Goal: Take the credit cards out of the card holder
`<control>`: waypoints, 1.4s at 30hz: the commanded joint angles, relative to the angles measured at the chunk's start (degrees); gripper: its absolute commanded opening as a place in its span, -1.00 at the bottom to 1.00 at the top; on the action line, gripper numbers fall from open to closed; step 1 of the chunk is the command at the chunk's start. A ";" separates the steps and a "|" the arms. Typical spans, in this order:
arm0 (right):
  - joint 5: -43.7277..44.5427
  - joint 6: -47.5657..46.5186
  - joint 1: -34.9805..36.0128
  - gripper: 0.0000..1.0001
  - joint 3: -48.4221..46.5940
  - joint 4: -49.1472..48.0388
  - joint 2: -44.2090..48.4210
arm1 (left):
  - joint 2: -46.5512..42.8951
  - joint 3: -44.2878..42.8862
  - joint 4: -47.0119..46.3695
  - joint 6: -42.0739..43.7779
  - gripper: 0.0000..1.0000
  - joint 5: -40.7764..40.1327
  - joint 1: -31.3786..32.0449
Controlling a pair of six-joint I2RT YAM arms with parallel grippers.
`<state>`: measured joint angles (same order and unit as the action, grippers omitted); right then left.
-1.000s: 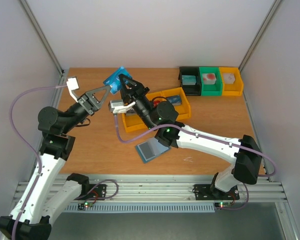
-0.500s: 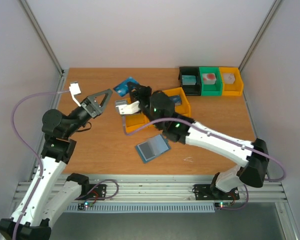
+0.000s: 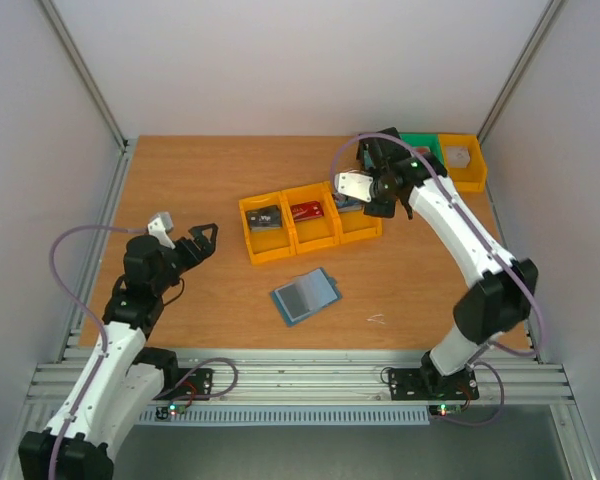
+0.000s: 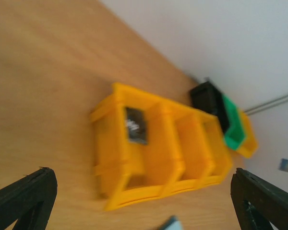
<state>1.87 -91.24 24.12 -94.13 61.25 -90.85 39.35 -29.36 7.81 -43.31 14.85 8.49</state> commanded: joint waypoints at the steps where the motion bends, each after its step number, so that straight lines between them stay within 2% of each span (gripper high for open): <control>1: 0.58 -0.29 -4.24 -0.98 0.12 -4.02 -7.01 | -1.16 4.37 1.24 6.21 0.99 -5.47 -2.88; 5: -0.87 -3.84 -5.08 -0.98 -1.96 -9.00 -13.65 | -1.75 8.24 -0.18 8.16 0.99 -7.86 -5.80; 11: 5.49 -6.28 -5.75 -0.98 -4.88 -13.93 -24.57 | -0.10 9.16 -1.32 8.99 0.99 -7.99 -10.45; 16: 6.37 -7.00 -5.66 -0.98 -7.31 -19.76 -28.41 | 2.21 9.39 -2.60 9.06 0.99 -8.04 -11.67; 23: 13.64 -10.25 -5.01 -0.97 -6.95 -28.90 -32.30 | 5.22 9.44 -5.19 8.86 0.99 -8.24 -12.09; 27: 13.31 -12.13 -4.50 -0.93 -6.79 -29.90 -33.34 | 6.03 9.51 -6.02 8.96 0.99 -8.28 -12.09; 30: 14.47 -13.94 -3.89 -0.83 -5.17 -33.28 -33.60 | 5.91 9.67 -6.14 8.94 0.99 -8.41 -12.09; 35: 13.95 -14.55 -3.64 -0.65 -3.35 -32.01 -33.04 | 5.32 9.85 -6.05 9.24 0.99 -8.45 -12.05; 42: 14.55 -14.33 -3.57 -0.23 -0.42 -30.82 -30.94 | 5.19 9.94 -6.21 9.43 0.99 -8.40 -12.15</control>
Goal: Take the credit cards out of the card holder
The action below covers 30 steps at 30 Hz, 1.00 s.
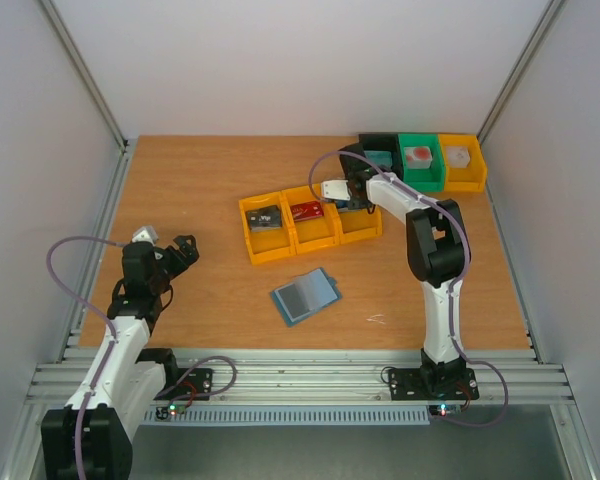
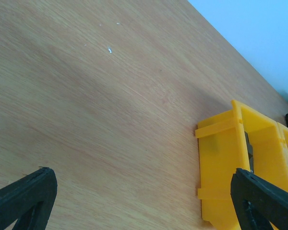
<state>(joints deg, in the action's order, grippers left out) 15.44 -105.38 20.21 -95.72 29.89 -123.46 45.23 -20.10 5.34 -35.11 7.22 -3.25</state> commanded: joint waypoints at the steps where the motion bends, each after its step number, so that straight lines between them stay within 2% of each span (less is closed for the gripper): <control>1: 0.70 0.20 0.36 -0.18 1.38 0.99 2.22 | -0.80 0.67 -3.76 1.22 0.99 -0.66 -0.42; 6: -1.90 4.59 0.36 0.14 1.69 2.87 5.76 | -1.19 0.76 -3.76 1.12 0.99 -0.30 -0.40; 11: -8.97 14.78 0.21 0.22 1.43 6.56 10.59 | -1.54 0.76 -4.62 1.52 0.99 1.75 -0.37; 14: -12.94 26.60 -0.14 0.21 0.02 9.53 13.00 | -1.87 0.83 -4.73 1.79 0.99 2.45 -0.43; 16: -16.80 40.38 -0.83 0.20 -2.70 12.31 13.78 | -1.87 0.89 -4.73 1.65 0.99 2.29 -0.37; 18: -20.27 55.43 -1.84 0.16 -4.92 14.27 13.99 | -1.88 0.94 -4.73 1.55 0.99 2.35 -0.40; 20: -20.20 69.15 -2.42 0.07 -6.73 16.57 13.20 | -1.88 1.02 -4.73 1.54 0.99 2.42 -0.43; 23: -18.28 83.51 -2.45 -0.13 -8.66 21.51 11.32 | -1.82 1.19 -4.73 1.37 0.99 2.36 -0.42; 25: -16.81 90.12 -2.45 -0.25 -7.96 23.63 10.16 | -1.86 1.37 -4.73 1.28 0.99 2.27 -0.44; 30: -16.05 92.86 -2.41 -0.58 -8.56 28.52 5.55 | -2.85 1.88 -4.73 0.94 0.99 1.57 -0.36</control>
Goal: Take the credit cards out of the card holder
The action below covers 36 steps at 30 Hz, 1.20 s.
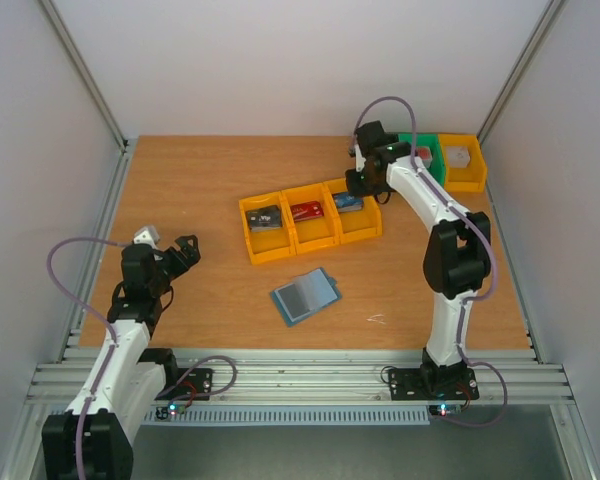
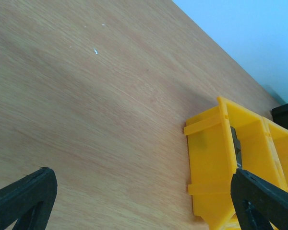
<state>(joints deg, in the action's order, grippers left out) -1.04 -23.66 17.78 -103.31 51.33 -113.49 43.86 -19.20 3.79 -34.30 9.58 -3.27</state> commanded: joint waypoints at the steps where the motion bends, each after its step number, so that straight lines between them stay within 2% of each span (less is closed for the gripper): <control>1: -0.09 11.25 -0.02 -0.59 -1.02 7.69 -5.44 | -1.57 1.08 -3.18 0.07 0.99 -0.94 -0.29; 7: -3.09 13.54 -0.03 -0.73 -1.49 7.32 -10.64 | -1.73 1.10 -3.18 0.09 0.99 -1.08 -0.34; 20: -0.84 15.66 -0.02 -0.76 -13.58 6.57 -21.37 | -1.88 1.12 -3.00 0.29 0.99 -2.17 -0.41; 28: 0.85 15.92 0.06 -0.71 -10.36 4.27 -14.77 | -1.90 1.02 -3.11 0.73 0.99 -2.35 -0.42; 31: 3.56 14.70 0.58 -0.66 -5.04 1.99 -7.95 | -2.04 0.79 -2.96 0.90 0.99 -2.18 -0.39; 36: 5.81 8.82 3.66 -0.45 6.02 -2.37 6.06 | -2.27 0.94 -2.53 0.06 0.99 -1.81 -0.36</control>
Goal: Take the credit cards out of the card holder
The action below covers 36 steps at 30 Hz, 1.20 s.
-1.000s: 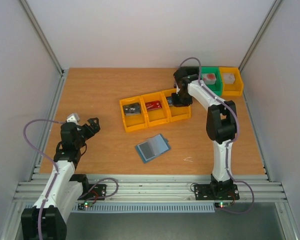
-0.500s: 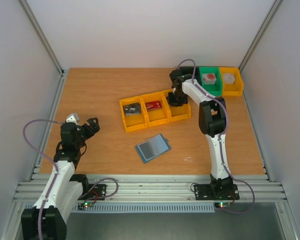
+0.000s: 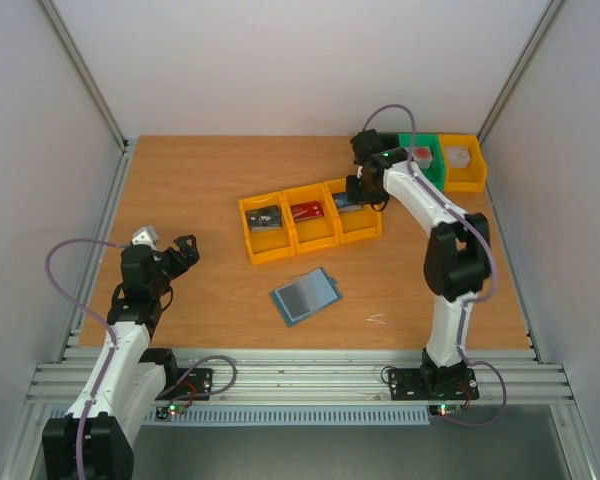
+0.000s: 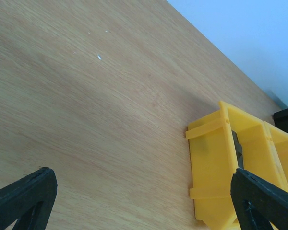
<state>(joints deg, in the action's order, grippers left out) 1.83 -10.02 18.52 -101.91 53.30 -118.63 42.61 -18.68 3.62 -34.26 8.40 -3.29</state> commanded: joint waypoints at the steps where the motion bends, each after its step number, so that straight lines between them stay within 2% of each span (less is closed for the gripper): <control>1: 2.14 -6.41 4.63 -0.39 6.06 -3.85 13.27 | -1.07 0.47 -2.21 -0.23 0.99 -0.63 -0.37; 6: -2.12 -10.01 17.09 -0.02 15.00 -1.34 20.90 | -1.77 1.25 0.94 -4.52 0.99 -2.00 -0.37; 8: -5.78 -8.94 22.84 0.26 17.74 -1.10 22.09 | -2.25 1.99 1.19 -6.85 0.99 -1.78 -0.32; 10: -5.30 -7.02 28.49 0.41 19.03 -0.41 21.24 | -2.53 2.27 0.46 -7.30 0.99 -1.25 -0.38; 15: -1.20 -3.25 38.02 0.52 19.68 0.63 15.70 | -4.30 2.92 -0.40 -7.15 0.99 -1.24 -0.31; 17: 2.50 -2.99 40.25 0.75 18.45 1.86 12.54 | -4.81 3.11 -0.93 -7.14 0.99 -0.99 -0.29; 19: 6.55 -3.16 42.00 0.79 15.80 4.56 8.78 | -5.03 3.28 -1.30 -7.20 0.99 -0.49 -0.31; 20: 12.54 -1.89 42.93 0.80 11.94 10.96 3.02 | -5.20 3.38 -1.71 -7.52 0.99 0.31 -0.21; 24: 17.28 0.26 43.09 0.77 11.54 14.95 0.70 | -5.32 3.56 -2.00 -7.71 0.99 0.60 0.02; 29: 15.55 1.13 42.62 0.74 15.17 12.09 3.12 | -5.57 3.56 -2.12 -7.93 0.99 0.82 0.13; 36: 6.76 -0.26 39.31 0.77 19.08 6.43 3.45 | -6.24 3.64 -2.04 -8.08 0.99 0.83 0.25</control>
<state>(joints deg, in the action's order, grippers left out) 12.95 -10.46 59.77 -84.90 62.85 -117.03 37.34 -15.81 4.60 -41.82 8.82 -3.14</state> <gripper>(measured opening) 0.877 0.994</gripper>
